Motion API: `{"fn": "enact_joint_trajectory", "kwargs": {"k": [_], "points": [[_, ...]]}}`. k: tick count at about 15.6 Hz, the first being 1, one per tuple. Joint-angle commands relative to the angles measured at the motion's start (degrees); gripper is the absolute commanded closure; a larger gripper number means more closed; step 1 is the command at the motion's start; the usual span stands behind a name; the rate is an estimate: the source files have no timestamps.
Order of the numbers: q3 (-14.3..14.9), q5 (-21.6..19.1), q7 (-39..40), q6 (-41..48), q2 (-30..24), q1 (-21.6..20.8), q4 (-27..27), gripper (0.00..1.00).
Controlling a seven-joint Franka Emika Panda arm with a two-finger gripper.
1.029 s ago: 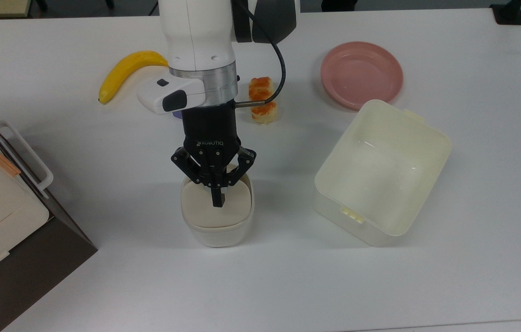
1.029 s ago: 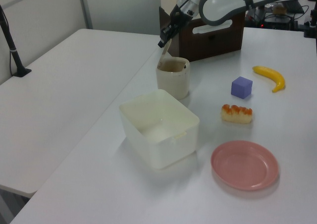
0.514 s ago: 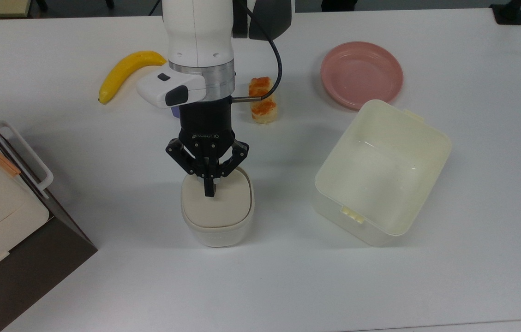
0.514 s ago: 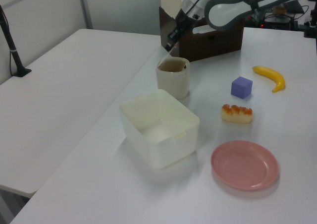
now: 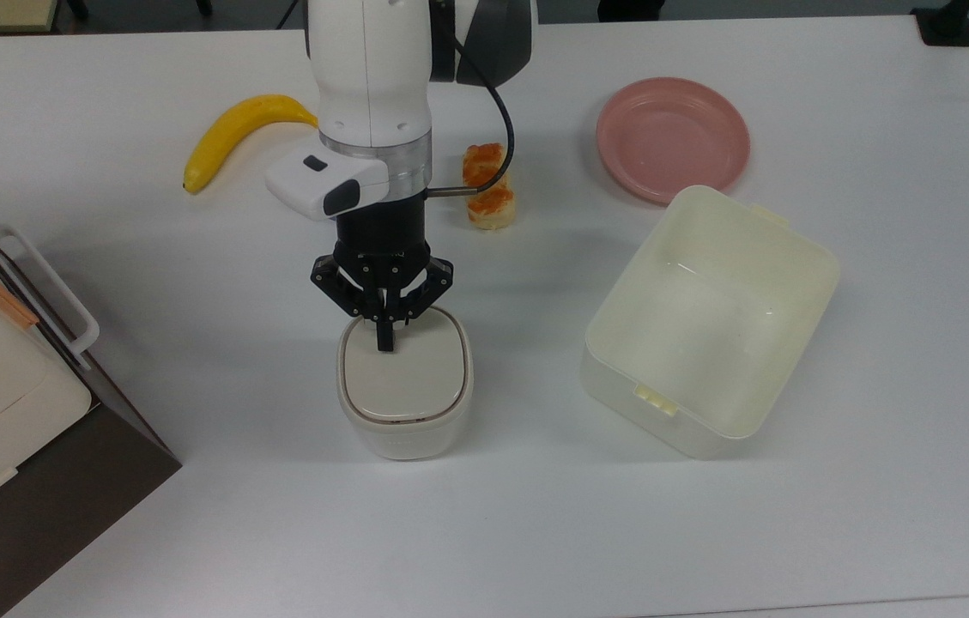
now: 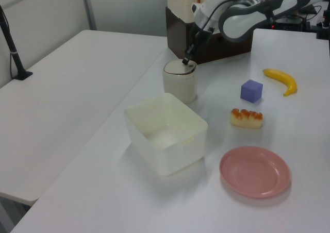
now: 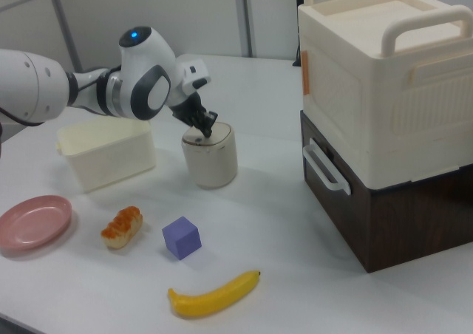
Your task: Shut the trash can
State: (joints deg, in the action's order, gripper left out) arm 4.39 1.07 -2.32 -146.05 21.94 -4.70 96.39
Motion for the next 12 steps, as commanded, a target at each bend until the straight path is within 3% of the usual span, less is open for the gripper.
{"fn": "enact_joint_trajectory", "kwargs": {"k": [1,6,10,12], "points": [[0.54,2.44,2.40,-0.64,-2.78,-0.13,5.56,1.00],[0.45,4.21,2.23,-0.64,-2.43,-0.48,7.05,1.00],[0.54,2.28,-0.57,1.72,-5.23,0.04,4.24,1.00],[0.54,-2.00,-0.41,7.84,-8.39,0.39,2.23,1.00]]}}
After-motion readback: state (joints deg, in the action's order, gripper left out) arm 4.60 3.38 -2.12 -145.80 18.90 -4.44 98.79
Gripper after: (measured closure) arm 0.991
